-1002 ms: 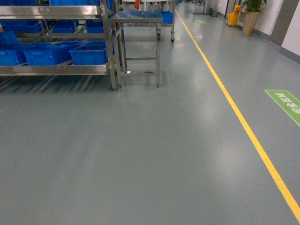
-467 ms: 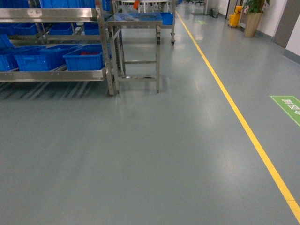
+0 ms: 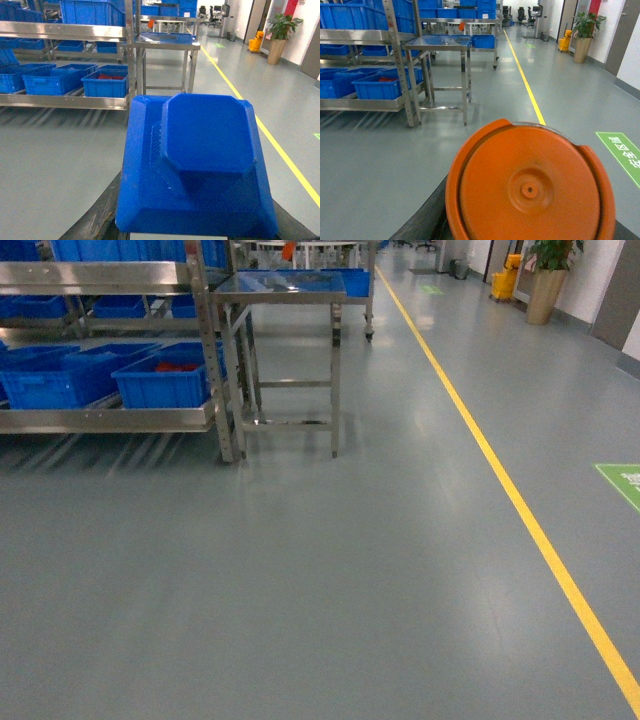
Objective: Sort blue parts and orange caps into right shelf containers
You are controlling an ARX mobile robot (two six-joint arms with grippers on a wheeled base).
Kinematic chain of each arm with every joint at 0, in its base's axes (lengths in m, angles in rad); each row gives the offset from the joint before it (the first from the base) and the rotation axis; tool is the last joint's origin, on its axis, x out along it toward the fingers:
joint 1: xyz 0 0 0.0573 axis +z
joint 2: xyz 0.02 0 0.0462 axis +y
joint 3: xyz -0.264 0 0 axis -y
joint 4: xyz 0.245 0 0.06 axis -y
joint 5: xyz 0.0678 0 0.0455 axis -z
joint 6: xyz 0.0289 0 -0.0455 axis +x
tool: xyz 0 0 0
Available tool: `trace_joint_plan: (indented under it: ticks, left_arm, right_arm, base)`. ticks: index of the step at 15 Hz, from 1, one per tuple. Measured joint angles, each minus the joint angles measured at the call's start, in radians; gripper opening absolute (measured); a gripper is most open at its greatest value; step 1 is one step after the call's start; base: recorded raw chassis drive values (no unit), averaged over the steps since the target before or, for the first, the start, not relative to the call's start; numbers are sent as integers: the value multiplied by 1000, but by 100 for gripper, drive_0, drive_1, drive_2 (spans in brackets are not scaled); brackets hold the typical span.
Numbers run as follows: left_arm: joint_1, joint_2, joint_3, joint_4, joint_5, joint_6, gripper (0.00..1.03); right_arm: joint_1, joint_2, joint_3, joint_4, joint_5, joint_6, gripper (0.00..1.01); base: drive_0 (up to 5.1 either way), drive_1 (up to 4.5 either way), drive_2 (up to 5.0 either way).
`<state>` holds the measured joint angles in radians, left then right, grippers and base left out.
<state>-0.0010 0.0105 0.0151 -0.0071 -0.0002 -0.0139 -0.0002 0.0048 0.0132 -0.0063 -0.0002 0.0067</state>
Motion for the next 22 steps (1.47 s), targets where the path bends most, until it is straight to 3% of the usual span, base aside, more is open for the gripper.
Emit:
trace_joint_plan:
  ticks: [22]
  left_arm:
    - [0,0,0,3,-1,0,44]
  right_arm:
    - [0,0,0,1,0,0,45]
  base:
    - [-1,431,-433]
